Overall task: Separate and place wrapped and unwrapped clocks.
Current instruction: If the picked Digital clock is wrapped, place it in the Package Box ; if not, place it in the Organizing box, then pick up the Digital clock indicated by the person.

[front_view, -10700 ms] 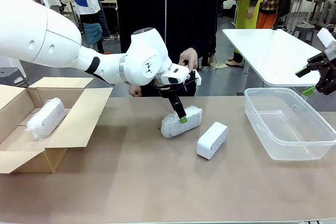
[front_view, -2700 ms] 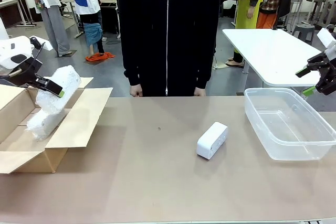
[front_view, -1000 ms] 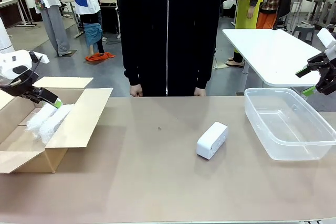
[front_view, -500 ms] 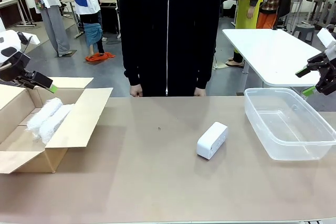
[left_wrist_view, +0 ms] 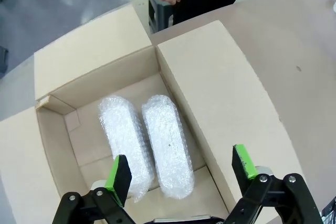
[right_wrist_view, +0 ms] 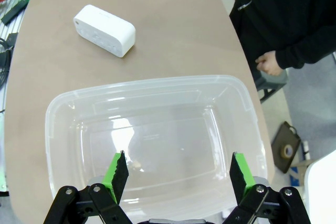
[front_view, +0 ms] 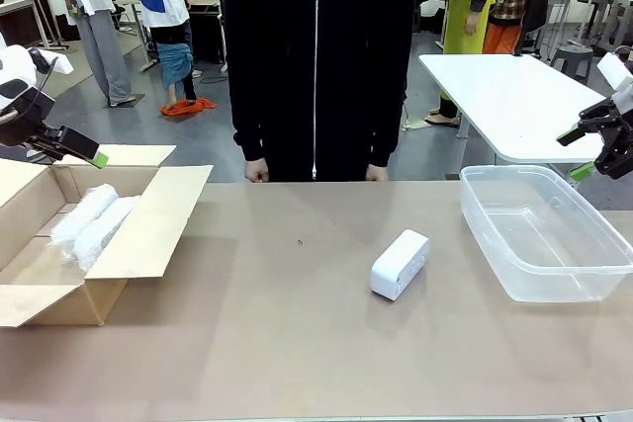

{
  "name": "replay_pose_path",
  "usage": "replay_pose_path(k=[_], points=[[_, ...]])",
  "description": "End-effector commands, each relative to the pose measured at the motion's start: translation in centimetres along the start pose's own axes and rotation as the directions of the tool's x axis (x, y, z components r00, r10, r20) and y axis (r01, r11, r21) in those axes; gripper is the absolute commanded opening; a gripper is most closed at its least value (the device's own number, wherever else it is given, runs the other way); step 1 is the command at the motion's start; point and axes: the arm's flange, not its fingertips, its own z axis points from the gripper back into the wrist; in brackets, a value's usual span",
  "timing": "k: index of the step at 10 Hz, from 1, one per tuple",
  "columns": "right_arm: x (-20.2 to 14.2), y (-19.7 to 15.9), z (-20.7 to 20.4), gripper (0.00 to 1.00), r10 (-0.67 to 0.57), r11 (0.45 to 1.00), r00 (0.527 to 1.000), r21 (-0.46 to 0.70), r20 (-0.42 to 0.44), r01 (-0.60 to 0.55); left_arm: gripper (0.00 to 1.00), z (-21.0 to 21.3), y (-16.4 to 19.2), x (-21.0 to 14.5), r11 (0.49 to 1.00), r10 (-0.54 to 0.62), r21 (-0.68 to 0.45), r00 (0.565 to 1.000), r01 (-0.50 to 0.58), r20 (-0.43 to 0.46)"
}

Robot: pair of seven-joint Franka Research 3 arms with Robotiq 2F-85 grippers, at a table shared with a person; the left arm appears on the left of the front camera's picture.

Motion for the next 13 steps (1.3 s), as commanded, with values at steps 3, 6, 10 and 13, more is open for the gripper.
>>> replay_pose_path(k=[3, 6, 10, 13], points=[[0.00, 0.02, -0.17, 1.00, 0.000, 1.000, 1.000, 0.002, 0.000, 0.000, 1.00, -0.22, 0.19, -0.06, 1.000, 0.004, 0.002, 1.000, -0.004, -0.006], [0.00, 0.02, -0.17, 1.00, 0.000, 1.000, 1.000, 0.002, 0.000, 0.000, 1.00, -0.22, 0.19, -0.06, 1.000, 0.004, 0.002, 1.000, -0.004, -0.006], [0.00, 0.02, -0.17, 1.00, 0.000, 1.000, 1.000, 0.002, 0.000, 0.000, 1.00, -0.22, 0.19, -0.06, 1.000, 0.004, 0.002, 1.000, -0.004, -0.006], [0.00, 0.02, -0.17, 1.00, 0.000, 1.000, 1.000, 0.002, 0.000, 0.000, 1.00, -0.11, 0.16, -0.09, 1.000, 0.004, -0.001, 1.000, -0.004, -0.002]])
